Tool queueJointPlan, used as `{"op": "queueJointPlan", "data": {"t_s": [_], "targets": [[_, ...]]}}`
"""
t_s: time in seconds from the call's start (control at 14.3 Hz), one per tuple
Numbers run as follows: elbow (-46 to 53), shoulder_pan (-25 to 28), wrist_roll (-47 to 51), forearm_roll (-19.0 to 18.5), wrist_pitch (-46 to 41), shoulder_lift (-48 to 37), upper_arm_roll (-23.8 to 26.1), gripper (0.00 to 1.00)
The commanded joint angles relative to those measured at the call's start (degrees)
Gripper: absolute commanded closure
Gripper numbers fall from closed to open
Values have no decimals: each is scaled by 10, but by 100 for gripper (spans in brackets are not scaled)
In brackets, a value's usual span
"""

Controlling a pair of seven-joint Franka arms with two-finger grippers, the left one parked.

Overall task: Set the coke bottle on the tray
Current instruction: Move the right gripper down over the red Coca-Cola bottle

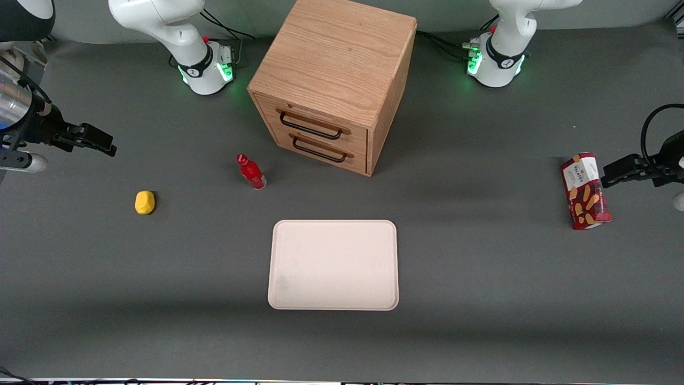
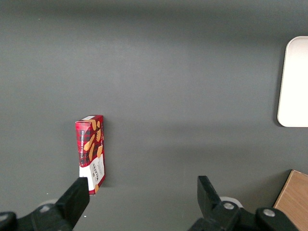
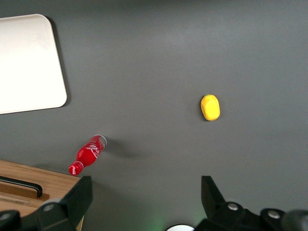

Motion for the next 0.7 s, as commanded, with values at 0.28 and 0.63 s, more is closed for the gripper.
{"op": "queueJointPlan", "data": {"t_s": [0.28,0.63], "targets": [[28,2,-3,13,-14,11,6,0],[-4,14,86,54,-4,12,63,0]]}}
